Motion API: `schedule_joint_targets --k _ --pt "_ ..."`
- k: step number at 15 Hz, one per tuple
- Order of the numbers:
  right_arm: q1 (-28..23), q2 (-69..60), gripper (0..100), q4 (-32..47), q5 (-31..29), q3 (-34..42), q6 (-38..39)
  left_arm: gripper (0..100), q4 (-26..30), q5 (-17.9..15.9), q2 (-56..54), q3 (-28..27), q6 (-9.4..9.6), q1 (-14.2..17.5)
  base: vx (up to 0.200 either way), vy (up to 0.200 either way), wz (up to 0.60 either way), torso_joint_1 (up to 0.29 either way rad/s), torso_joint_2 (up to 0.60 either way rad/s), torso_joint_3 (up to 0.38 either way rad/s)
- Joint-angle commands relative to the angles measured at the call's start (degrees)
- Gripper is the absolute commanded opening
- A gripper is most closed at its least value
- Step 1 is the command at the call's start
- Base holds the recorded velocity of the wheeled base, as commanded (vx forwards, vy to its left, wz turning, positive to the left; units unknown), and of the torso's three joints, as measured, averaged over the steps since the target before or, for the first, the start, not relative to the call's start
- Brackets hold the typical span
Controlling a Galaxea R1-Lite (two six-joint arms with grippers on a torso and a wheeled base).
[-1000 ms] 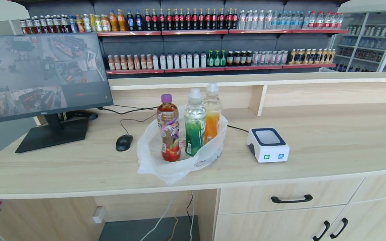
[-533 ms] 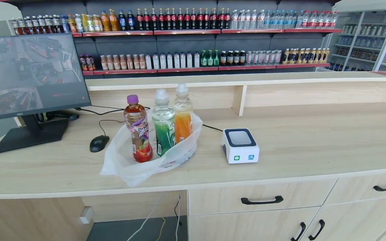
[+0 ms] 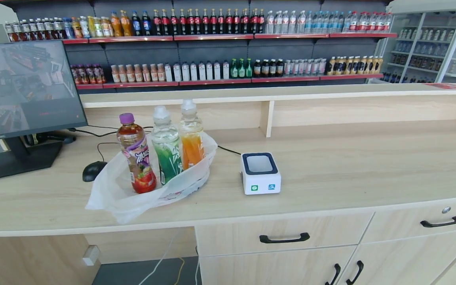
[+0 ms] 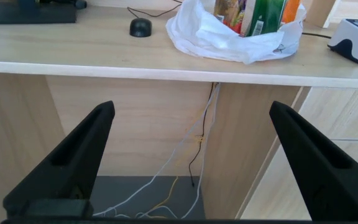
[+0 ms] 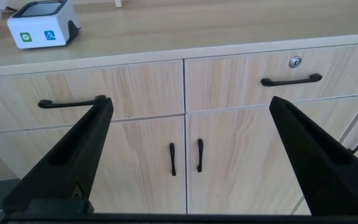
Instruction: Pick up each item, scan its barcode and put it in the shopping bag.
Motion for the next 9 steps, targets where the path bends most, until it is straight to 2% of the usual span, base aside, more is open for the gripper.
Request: schedule_joint_targets --k 1,9 --pt "0.01 0.02 100 -0.01 0.03 -0.01 0.02 100 -0.01 0.02 -0.02 0.01 -0.02 0.04 0.000 0.000 0.00 0.000 0.00 0.000" --pt "0.01 0.02 100 -0.01 -0.06 -0.01 0.11 100 -0.01 0.02 -0.02 0.01 -0.11 0.04 0.000 0.000 0.00 0.000 0.00 0.000"
